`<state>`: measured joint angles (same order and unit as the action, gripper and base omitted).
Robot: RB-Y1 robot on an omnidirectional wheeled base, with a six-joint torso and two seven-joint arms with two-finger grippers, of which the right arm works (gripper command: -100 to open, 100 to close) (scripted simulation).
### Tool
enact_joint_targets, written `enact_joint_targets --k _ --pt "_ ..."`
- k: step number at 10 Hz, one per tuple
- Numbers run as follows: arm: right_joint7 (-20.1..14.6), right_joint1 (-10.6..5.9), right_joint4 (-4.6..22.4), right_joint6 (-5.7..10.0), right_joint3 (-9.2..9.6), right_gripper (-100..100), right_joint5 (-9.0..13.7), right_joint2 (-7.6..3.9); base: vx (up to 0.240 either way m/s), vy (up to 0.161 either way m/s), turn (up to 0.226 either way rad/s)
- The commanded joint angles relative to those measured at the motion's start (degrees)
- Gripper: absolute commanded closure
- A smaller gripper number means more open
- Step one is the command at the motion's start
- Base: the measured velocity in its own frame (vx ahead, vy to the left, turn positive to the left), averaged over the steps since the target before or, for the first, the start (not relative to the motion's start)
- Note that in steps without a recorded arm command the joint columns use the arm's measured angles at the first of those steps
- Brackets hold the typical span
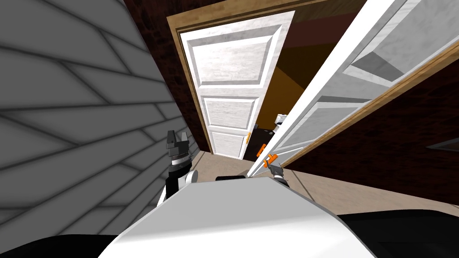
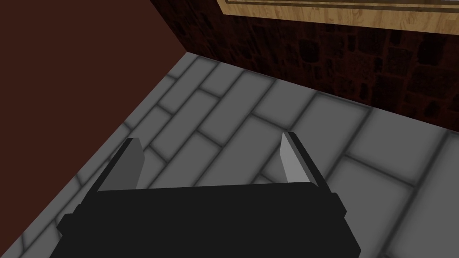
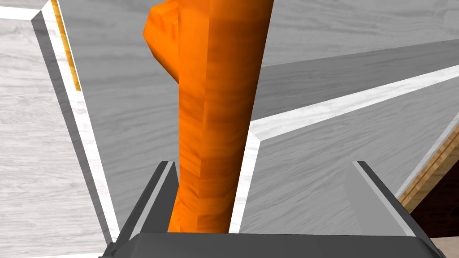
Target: Pull the door open
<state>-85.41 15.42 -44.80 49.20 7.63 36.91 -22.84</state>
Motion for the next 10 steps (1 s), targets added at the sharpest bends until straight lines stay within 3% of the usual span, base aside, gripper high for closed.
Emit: enact_joint_targets --k 1,7,8,10 --pt "0.5 0.20 1.8 -0.70 -1.36 100 0.7 -1.11 0.002 -0.018 -0.001" --pt "0.5 0.20 1.6 -0.70 -1.36 100 0.7 -1.11 0.000 0.000 -0.001" --pt "-1.1 0.18 -0.1 1.62 1.61 100 -1.0 -0.66 -0.125 -0.020 0.261" --pt "-2.4 0.35 -0.3 2.80 2.86 100 -1.7 -1.41 -0.171 -0.097 0.207"
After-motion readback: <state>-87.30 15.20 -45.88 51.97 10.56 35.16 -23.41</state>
